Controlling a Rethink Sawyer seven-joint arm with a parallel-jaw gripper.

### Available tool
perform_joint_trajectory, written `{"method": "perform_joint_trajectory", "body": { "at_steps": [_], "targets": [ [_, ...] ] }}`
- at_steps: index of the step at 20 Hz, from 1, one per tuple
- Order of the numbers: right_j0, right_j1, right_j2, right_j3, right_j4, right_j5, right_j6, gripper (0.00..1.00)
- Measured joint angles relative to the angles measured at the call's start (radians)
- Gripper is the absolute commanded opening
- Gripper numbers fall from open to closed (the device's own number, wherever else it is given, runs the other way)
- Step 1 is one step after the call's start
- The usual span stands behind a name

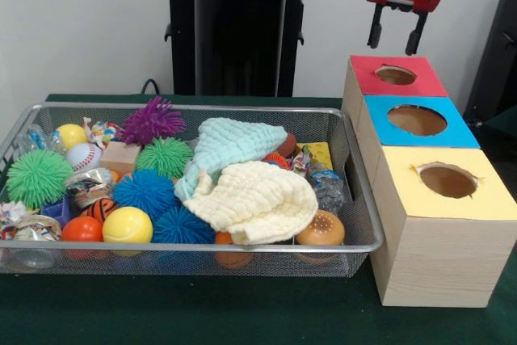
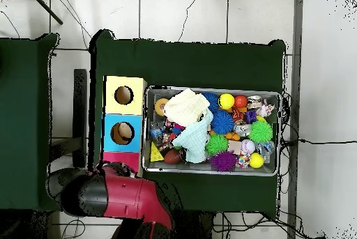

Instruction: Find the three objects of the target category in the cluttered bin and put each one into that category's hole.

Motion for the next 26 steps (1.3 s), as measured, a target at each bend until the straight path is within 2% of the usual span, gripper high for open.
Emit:
{"method": "perform_joint_trajectory", "body": {
  "at_steps": [5,13,17,24,26],
  "targets": [
    [-0.030,0.030,0.000,0.000,0.000,-0.001,0.000,1.00],
    [-0.153,0.072,0.003,0.000,-0.016,-0.037,0.000,1.00],
    [-0.217,0.083,0.014,0.000,-0.056,-0.061,0.000,1.00],
    [-0.378,0.089,0.070,0.000,-0.164,-0.106,0.000,1.00],
    [-0.400,0.090,0.078,-0.001,-0.182,-0.108,0.000,1.00]
  ]
}}
